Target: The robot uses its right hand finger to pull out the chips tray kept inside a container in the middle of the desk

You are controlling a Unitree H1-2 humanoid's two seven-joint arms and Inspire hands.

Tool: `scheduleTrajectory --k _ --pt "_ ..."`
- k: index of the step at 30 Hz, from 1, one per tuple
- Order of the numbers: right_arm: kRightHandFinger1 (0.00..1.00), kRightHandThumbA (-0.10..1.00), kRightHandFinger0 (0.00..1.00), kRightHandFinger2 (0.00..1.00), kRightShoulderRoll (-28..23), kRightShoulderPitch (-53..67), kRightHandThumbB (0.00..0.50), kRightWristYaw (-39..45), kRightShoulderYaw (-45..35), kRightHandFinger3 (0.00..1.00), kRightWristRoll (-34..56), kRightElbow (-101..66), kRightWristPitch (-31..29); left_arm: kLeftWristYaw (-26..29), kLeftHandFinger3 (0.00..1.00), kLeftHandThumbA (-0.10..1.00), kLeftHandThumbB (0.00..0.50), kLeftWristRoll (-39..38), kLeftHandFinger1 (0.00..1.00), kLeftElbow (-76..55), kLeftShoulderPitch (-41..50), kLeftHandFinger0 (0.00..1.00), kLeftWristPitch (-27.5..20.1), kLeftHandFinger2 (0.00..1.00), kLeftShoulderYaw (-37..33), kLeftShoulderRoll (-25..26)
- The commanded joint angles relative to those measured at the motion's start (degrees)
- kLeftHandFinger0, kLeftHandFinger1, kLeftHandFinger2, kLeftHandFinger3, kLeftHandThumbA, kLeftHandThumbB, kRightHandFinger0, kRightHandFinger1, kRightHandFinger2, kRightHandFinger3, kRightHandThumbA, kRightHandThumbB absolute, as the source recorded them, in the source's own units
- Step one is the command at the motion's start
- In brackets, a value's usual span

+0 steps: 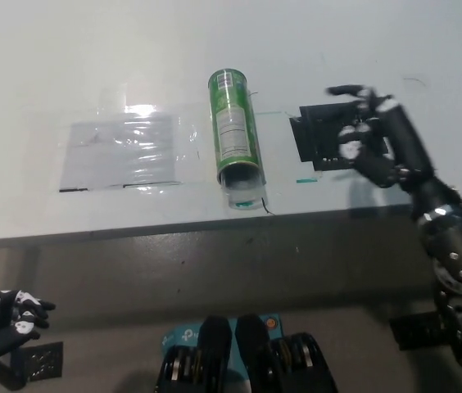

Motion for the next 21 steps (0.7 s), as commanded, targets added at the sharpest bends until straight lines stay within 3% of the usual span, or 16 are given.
scheduleTrajectory --k 1,3,4,5,6,9,12,18,21 --pt "0.0 -0.1 0.0 0.61 -0.38 -3.65 0.208 2.14 2.18 0.76 -3.46 0.85 -3.43 -0.48 0.78 -0.1 0.0 0.07 0.55 -1.89 -0.54 0.54 0.46 0.63 0.0 2.76" --pt "0.0 -0.1 0.0 0.66 -0.48 -5.11 0.265 2.92 4.53 0.79 -5.46 2.83 -3.79 -0.14 0.77 -0.09 0.0 -0.02 0.54 -1.73 -0.54 0.54 0.46 0.63 -0.12 2.78" --pt "0.0 -0.1 0.0 0.49 -0.57 -5.51 0.304 3.26 5.39 0.82 -6.05 3.58 -3.79 -0.19 0.78 -0.1 0.0 -0.09 0.54 -1.66 -0.56 0.54 0.46 0.63 -0.11 2.77" --pt "0.0 -0.1 0.0 0.43 -0.63 -5.83 0.307 3.51 6.33 0.85 -7.01 4.17 -3.24 -0.25 0.78 -0.1 0.0 -0.19 0.54 -1.66 -0.67 0.54 0.46 0.63 -0.13 2.95" --pt "0.0 -0.1 0.0 0.45 -0.74 -5.99 0.306 3.72 6.99 0.87 -7.65 4.32 -2.92 -0.29 0.78 -0.1 0.0 -0.04 0.54 -1.76 -0.79 0.54 0.46 0.63 -0.16 3.2" --pt "0.0 -0.1 0.0 0.81 -1.15 -7.24 0.272 5.03 10.17 0.93 -10.39 6.16 -3.54 -0.35 0.79 -0.1 0.0 -0.37 0.54 -2.24 -0.7 0.54 0.46 0.62 -0.14 3.69" --pt "0.0 -0.1 0.0 0.84 -1.0 -7.65 0.299 4.28 11.31 0.88 -11.53 7.89 -5.88 -0.53 0.79 -0.1 0.0 0.07 0.53 -2.41 -0.72 0.52 0.46 0.61 -0.2 3.77" --pt "0.0 -0.1 0.0 0.86 -0.85 -8.12 0.257 3.71 13.31 0.86 -14.39 10.82 -8.61 -0.67 0.78 -0.1 0.0 -0.97 0.52 -2.36 -1.73 0.52 0.46 0.6 -0.23 4.98" --pt "0.0 -0.1 0.0 0.85 -0.6 -7.84 0.26 3.84 13.68 0.84 -14.7 11.58 -9.05 -0.67 0.8 -0.1 0.0 -0.74 0.52 -2.5 -1.98 0.52 0.46 0.61 -0.58 5.66"
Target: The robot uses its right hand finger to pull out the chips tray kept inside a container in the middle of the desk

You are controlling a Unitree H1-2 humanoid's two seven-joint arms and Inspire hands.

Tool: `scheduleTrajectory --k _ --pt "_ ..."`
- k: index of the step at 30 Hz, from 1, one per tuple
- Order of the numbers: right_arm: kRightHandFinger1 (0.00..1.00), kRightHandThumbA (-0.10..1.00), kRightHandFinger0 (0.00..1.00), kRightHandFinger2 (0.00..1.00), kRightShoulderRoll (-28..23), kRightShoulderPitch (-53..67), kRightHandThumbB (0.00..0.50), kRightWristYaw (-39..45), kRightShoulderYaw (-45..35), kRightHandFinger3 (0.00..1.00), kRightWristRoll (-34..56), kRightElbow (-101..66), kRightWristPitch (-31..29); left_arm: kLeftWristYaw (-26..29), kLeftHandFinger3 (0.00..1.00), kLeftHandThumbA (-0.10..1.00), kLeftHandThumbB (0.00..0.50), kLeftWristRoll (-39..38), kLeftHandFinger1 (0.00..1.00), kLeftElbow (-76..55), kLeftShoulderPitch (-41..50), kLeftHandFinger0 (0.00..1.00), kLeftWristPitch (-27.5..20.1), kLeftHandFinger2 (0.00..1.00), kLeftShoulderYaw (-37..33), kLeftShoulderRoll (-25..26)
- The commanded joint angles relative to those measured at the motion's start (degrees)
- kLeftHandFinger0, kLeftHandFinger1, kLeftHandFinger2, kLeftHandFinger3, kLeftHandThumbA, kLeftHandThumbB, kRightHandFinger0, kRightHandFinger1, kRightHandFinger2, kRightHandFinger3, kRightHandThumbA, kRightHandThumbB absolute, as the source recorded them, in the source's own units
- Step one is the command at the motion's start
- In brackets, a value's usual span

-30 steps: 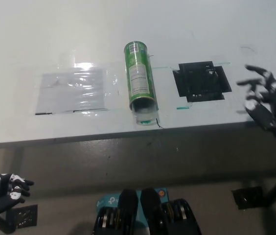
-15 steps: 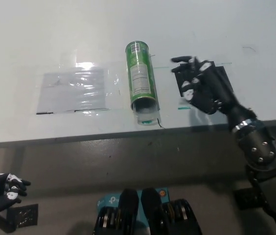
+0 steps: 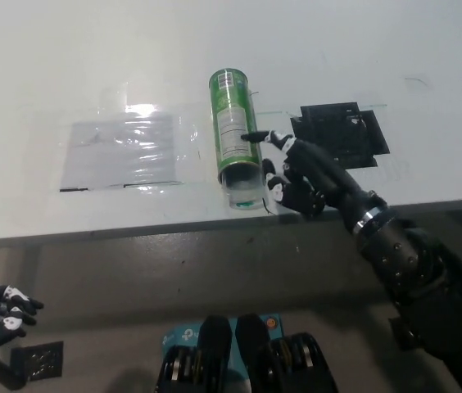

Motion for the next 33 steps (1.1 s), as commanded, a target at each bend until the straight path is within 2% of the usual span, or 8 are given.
scheduleTrajectory --k 1,7,16,20,24,29,32,33 --pt "0.0 -0.1 0.0 0.83 -0.09 -2.72 0.265 -0.01 0.41 0.82 -3.05 0.36 -4.62 -0.66 0.8 -0.1 0.0 -0.7 0.53 -2.17 -1.39 0.53 0.43 0.61 -0.28 2.95" --pt "0.0 -0.1 0.0 0.77 0.92 -2.4 0.227 -0.68 0.28 0.79 -3.46 3.3 -6.79 -0.48 0.79 -0.09 0.0 -0.7 0.55 -1.85 -2.41 0.52 0.43 0.62 -0.76 4.0" --pt "0.0 -0.1 0.0 0.77 2.75 -2.81 0.219 -3.31 0.15 0.76 -5.84 10.39 -9.34 0.02 0.81 -0.09 0.0 -1.62 0.55 -1.43 -3.26 0.54 0.43 0.63 -0.95 4.8" --pt "0.0 -0.1 0.0 0.75 3.06 -2.53 0.237 -4.12 0.4 0.75 -7.17 12.57 -10.61 -0.49 0.83 -0.1 0.0 -1.51 0.56 -2.13 -3.25 0.55 0.43 0.63 -0.89 5.36" --pt "0.0 -0.1 0.0 0.75 3.54 -2.38 0.244 -5.33 0.31 0.74 -7.73 15.39 -12.47 -0.84 0.83 -0.1 0.0 -1.61 0.55 -2.11 -3.61 0.55 0.43 0.63 -0.7 5.82" --pt "0.08 -0.1 0.0 0.82 4.48 -0.25 0.225 -4.83 0.89 0.81 -7.98 17.93 -12.3 0.09 0.82 -0.1 0.0 -2.33 0.56 -1.89 -4.05 0.55 0.43 0.64 -1.15 6.38" --pt "0.08 -0.1 0.0 0.84 4.62 0.68 0.218 -4.98 1.79 0.84 -9.33 17.26 -12.26 0.23 0.81 -0.1 0.0 -2.59 0.55 -1.68 -4.13 0.54 0.43 0.63 -1.04 6.24" --pt "0.07 -0.1 0.0 0.86 4.51 1.36 0.204 -4.8 1.86 0.84 -8.69 17.18 -14.02 0.35 0.8 -0.1 0.0 -3.05 0.53 -1.43 -4.27 0.52 0.43 0.61 -1.01 6.04"
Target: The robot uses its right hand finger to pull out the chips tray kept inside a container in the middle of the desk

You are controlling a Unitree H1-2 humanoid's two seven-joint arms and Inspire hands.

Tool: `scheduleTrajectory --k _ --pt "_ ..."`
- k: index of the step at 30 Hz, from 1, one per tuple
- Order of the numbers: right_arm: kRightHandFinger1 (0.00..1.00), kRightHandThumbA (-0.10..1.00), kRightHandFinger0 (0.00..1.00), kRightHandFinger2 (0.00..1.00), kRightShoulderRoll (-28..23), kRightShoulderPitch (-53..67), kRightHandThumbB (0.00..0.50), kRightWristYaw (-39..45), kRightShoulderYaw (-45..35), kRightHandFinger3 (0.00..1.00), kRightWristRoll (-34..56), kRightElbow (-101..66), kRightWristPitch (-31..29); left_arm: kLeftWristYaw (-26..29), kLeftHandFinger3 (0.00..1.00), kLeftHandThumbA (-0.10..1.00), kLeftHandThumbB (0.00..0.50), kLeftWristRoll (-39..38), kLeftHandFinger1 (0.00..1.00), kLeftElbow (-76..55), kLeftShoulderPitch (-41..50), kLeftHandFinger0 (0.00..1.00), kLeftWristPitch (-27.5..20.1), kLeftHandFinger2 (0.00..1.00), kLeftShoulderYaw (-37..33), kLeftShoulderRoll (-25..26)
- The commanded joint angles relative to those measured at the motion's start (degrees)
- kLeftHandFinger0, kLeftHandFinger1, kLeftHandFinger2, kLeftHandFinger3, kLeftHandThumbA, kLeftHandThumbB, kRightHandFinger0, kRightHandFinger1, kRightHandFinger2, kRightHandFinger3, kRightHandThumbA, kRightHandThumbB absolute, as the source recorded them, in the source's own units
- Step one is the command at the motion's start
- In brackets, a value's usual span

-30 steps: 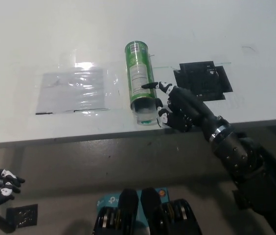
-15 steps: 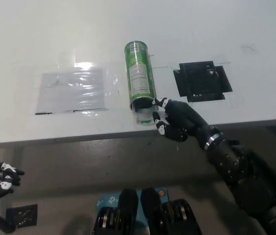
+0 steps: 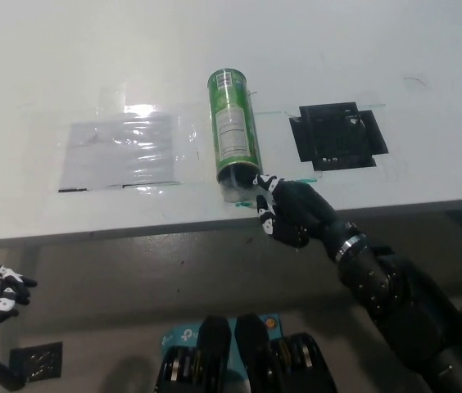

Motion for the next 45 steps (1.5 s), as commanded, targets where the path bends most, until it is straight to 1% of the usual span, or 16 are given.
scheduleTrajectory --k 1,4,10,13,16,18,20,25,31,33,35,36,37,38,42,45 --pt "0.07 -0.1 0.0 0.88 0.34 1.23 0.199 -0.32 1.15 0.85 -1.12 0.08 -3.67 0.35 0.8 -0.1 0.0 -1.44 0.53 -1.42 -1.23 0.51 0.38 0.61 0.55 2.34" --pt "0.11 -0.1 0.01 0.91 -0.5 3.92 0.196 1.14 1.53 0.86 -1.49 -5.28 -1.54 0.02 0.83 -0.1 0.0 -0.9 0.54 -2.02 -1.44 0.53 0.38 0.63 0.15 2.99" --pt "0.01 -0.1 0.0 0.86 -1.59 8.21 0.203 3.34 1.48 0.88 -0.98 -12.8 -0.16 0.26 0.81 -0.09 0.0 -1.4 0.54 -1.27 -1.64 0.52 0.38 0.61 0.38 2.69" --pt "0.0 -0.1 0.0 0.88 -1.9 10.34 0.173 5.15 1.48 0.89 -0.46 -16.74 1.4 0.66 0.8 -0.1 0.0 -1.34 0.54 -1.43 -1.16 0.52 0.38 0.62 0.3 2.85" --pt "0.08 -0.1 0.05 0.87 -2.34 11.9 0.161 5.89 1.3 0.9 -0.1 -19.1 1.42 0.6 0.8 -0.1 0.0 -1.56 0.54 -1.26 -1.11 0.51 0.38 0.61 0.35 2.72" --pt "0.04 -0.1 0.0 0.88 -2.41 12.71 0.154 6.07 1.21 0.9 -0.52 -20.25 1.85 0.13 0.8 -0.1 0.0 -1.34 0.53 -1.47 -1.1 0.51 0.38 0.61 0.48 2.71" --pt "0.01 -0.1 0.0 0.89 -2.32 13.55 0.157 6.22 0.85 0.89 -0.13 -20.93 1.93 0.07 0.81 -0.1 0.0 -1.06 0.55 -1.58 -1.06 0.53 0.38 0.63 0.44 2.84" --pt "0.01 -0.1 0.0 0.89 -2.14 14.86 0.152 7.32 0.59 0.89 -0.49 -22.7 4.63 0.07 0.81 -0.09 0.0 -1.38 0.55 -1.27 -1.08 0.54 0.38 0.63 0.51 2.84" --pt "0.01 -0.1 0.0 0.91 -1.84 15.31 0.163 6.88 0.55 0.91 -0.09 -22.32 3.47 0.48 0.81 -0.09 0.0 -1.44 0.55 -1.45 -0.51 0.54 0.38 0.63 0.56 2.56" --pt "0.0 -0.1 0.0 1.0 -1.68 15.12 0.172 5.08 0.51 1.0 -1.11 -21.83 1.97 0.24 0.8 -0.09 0.0 -0.89 0.55 -1.41 -0.28 0.54 0.38 0.62 0.55 2.38" --pt "0.01 -0.1 0.0 1.0 -2.0 14.53 0.178 4.61 0.79 1.0 -2.56 -22.16 1.77 0.49 0.79 -0.1 0.0 -1.05 0.54 -1.6 -0.22 0.52 0.38 0.61 0.55 2.36" --pt "0.02 -0.1 0.02 1.0 -2.1 14.71 0.214 4.29 0.75 1.0 -3.27 -22.81 1.98 0.83 0.78 -0.1 0.0 -1.15 0.53 -1.73 0.22 0.51 0.38 0.6 0.45 2.18" --pt "0.02 -0.1 0.01 1.0 -2.13 14.37 0.209 3.59 0.56 1.0 -4.26 -23.36 2.14 1.31 0.77 -0.1 0.0 -1.31 0.53 -1.81 0.23 0.51 0.38 0.6 0.32 2.18" --pt "0.07 -0.1 0.05 1.0 -2.36 14.07 0.196 4.39 0.46 1.0 -4.59 -24.51 3.22 1.1 0.77 -0.1 0.0 -1.42 0.52 -1.62 0.19 0.5 0.38 0.6 0.44 2.08" --pt "0.14 -0.1 0.1 1.0 -2.73 13.8 0.212 5.65 -1.51 1.0 -2.34 -28.15 4.1 1.21 0.77 -0.09 0.0 -1.06 0.52 -1.63 0.68 0.51 0.38 0.59 0.17 1.78" --pt "0.09 -0.1 0.04 1.0 -2.68 14.79 0.229 6.38 -2.36 1.0 -1.77 -31.12 5.2 0.89 0.77 -0.09 0.0 -1.12 0.53 -1.92 0.99 0.51 0.38 0.6 0.4 1.68"
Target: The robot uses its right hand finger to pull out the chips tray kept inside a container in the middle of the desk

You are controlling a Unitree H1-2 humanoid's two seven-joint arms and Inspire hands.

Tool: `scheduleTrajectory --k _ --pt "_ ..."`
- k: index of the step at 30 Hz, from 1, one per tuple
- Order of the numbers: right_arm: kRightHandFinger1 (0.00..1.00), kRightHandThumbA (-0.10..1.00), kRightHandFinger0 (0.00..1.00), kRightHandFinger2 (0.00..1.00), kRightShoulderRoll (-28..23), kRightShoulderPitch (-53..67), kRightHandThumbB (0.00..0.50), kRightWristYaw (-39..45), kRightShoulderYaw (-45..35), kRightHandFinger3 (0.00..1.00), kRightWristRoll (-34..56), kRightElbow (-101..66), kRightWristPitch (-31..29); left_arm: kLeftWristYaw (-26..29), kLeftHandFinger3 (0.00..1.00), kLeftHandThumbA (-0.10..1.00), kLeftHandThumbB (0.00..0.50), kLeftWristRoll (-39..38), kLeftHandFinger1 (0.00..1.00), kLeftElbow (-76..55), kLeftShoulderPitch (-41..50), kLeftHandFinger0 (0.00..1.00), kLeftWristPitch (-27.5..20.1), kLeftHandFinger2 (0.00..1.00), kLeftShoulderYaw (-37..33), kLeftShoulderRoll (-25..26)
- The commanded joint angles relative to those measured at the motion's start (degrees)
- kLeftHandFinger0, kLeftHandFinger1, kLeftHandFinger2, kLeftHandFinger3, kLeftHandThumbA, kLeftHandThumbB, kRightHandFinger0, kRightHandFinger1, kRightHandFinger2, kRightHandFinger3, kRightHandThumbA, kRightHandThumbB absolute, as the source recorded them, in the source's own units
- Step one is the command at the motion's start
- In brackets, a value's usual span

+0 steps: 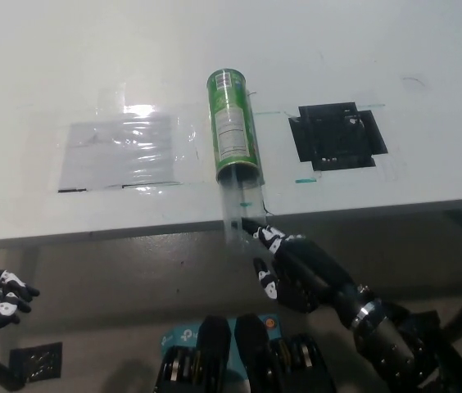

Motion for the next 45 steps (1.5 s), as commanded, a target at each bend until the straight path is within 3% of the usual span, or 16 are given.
scheduleTrajectory --k 1,3,7,12,16,19,22,29,30,32,39,41,42,43,45 --pt "0.06 -0.1 0.01 1.0 -0.34 -0.06 0.237 0.56 -1.85 1.0 1.18 -5.41 0.63 0.59 0.78 -0.09 0.0 0.02 0.54 -1.83 0.08 0.52 0.37 0.61 0.71 1.73" --pt "0.01 -0.1 0.0 1.0 -0.67 1.46 0.227 1.42 -2.67 1.0 2.33 -8.39 1.7 0.68 0.79 -0.09 0.0 -0.09 0.54 -1.64 0.12 0.55 0.37 0.61 0.61 1.69" --pt "0.0 -0.1 0.0 1.0 -3.11 6.11 0.201 5.48 -5.47 1.0 6.95 -17.71 6.42 1.05 0.8 -0.1 0.0 -0.89 0.53 -1.6 0.69 0.54 0.37 0.6 0.84 1.39" --pt "0.0 -0.1 0.0 1.0 -6.22 10.47 0.251 6.33 -9.29 1.0 9.07 -23.7 7.82 0.86 0.8 -0.1 0.0 -0.57 0.54 -1.42 1.15 0.55 0.37 0.6 0.88 1.31" --pt "0.02 -0.1 0.0 1.0 -7.98 13.49 0.224 8.33 -11.9 1.0 11.41 -27.79 12.2 1.09 0.8 -0.1 0.0 -0.69 0.54 -1.57 1.66 0.54 0.37 0.61 1.04 1.27" --pt "0.01 -0.1 0.0 1.0 -8.68 15.76 0.237 7.63 -14.85 1.0 12.14 -30.08 14.15 1.21 0.77 -0.1 0.0 -0.74 0.51 -1.23 1.63 0.51 0.37 0.59 1.04 1.01" --pt "0.0 -0.1 0.0 1.0 -7.59 16.87 0.241 6.76 -17.41 1.0 14.2 -30.49 15.33 1.32 0.77 -0.1 0.0 -0.57 0.52 -1.49 2.06 0.51 0.37 0.6 1.23 0.84" --pt "0.0 -0.1 0.0 1.0 -3.72 18.62 0.228 2.25 -22.94 1.0 18.0 -25.69 11.95 1.57 0.76 -0.1 0.0 -0.47 0.49 -1.71 2.26 0.48 0.37 0.59 1.22 0.41" --pt "0.01 -0.1 0.07 1.0 -2.57 18.7 0.231 1.68 -24.05 1.0 19.41 -24.49 11.95 1.45 0.76 -0.1 0.0 -0.04 0.5 -1.83 2.34 0.48 0.37 0.59 1.27 0.49" --pt "0.0 -0.1 0.0 1.0 -1.17 18.71 0.23 1.01 -25.48 1.0 20.63 -22.97 11.46 1.48 0.77 -0.1 0.0 -0.1 0.5 -1.95 2.42 0.47 0.37 0.59 1.28 0.54" --pt "0.0 -0.1 0.0 1.0 3.58 16.04 0.246 -3.34 -32.97 1.0 25.88 -11.16 7.17 1.48 0.77 -0.1 0.0 -0.51 0.5 -1.62 2.6 0.49 0.37 0.58 1.66 -0.15" --pt "0.0 -0.1 0.0 0.96 4.71 15.6 0.257 -3.75 -34.17 1.0 26.92 -10.7 8.34 1.49 0.76 -0.1 0.0 -0.53 0.5 -1.62 2.61 0.5 0.37 0.58 1.63 -0.13" --pt "0.05 -0.1 0.01 0.81 6.2 15.18 0.233 -3.58 -35.96 0.94 30.36 -10.77 11.92 1.39 0.75 -0.1 0.0 -0.41 0.49 -1.61 2.81 0.49 0.37 0.56 1.77 -0.61" --pt "0.0 -0.1 0.0 0.72 7.03 14.87 0.232 -3.86 -36.9 0.91 31.49 -10.42 13.65 1.38 0.75 -0.1 0.0 -0.31 0.49 -1.6 2.83 0.49 0.37 0.56 1.82 -0.65" --pt "0.0 -0.1 0.0 0.66 7.74 14.57 0.226 -4.24 -37.88 0.85 31.56 -10.28 15.02 1.31 0.75 -0.1 0.0 -0.15 0.49 -1.45 2.85 0.49 0.37 0.56 1.72 -0.95"
